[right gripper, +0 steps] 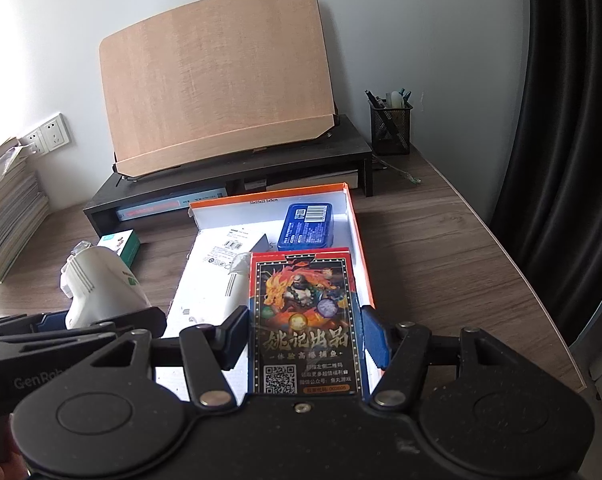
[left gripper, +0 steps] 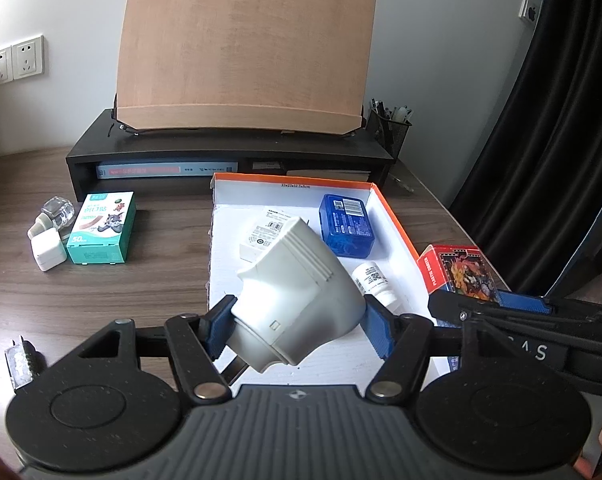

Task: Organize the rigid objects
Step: 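Carry the adapter with the left gripper while the right gripper carries the red card box over the box, then lower the red card box into the box with the right gripper while the left gripper holds the adapter above, then open the left gripper to drop the white adapter while the right gripper releases the card box, then move the left gripper to the glass bottle while the right gripper approaches the green bandage box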

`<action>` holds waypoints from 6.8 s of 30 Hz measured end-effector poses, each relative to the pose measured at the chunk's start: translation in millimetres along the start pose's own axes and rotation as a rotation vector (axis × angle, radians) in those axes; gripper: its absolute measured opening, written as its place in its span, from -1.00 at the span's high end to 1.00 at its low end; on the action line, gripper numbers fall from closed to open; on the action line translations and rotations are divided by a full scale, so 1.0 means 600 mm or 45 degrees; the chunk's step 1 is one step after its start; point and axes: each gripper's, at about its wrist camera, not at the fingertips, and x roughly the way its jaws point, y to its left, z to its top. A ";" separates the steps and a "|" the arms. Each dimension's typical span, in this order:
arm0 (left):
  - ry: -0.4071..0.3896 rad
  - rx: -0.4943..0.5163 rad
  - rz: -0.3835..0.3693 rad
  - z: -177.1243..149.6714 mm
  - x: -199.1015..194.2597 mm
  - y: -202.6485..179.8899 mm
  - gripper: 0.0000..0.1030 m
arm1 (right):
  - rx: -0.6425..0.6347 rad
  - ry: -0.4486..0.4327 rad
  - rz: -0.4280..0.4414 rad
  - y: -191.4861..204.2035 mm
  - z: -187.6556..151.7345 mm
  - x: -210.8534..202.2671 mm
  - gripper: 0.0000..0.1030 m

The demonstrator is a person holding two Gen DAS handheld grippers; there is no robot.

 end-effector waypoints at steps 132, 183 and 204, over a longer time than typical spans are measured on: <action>0.207 -0.033 0.009 -0.018 0.073 0.001 -0.31 | -0.034 0.188 0.009 -0.014 -0.011 0.091 -0.40; 0.037 -0.365 0.358 -0.014 -0.066 0.165 -0.69 | -0.241 0.082 0.355 0.155 0.020 0.067 -0.61; 0.014 -0.414 0.432 0.100 0.004 0.380 -0.86 | -0.221 0.140 0.257 0.275 0.057 0.161 -0.62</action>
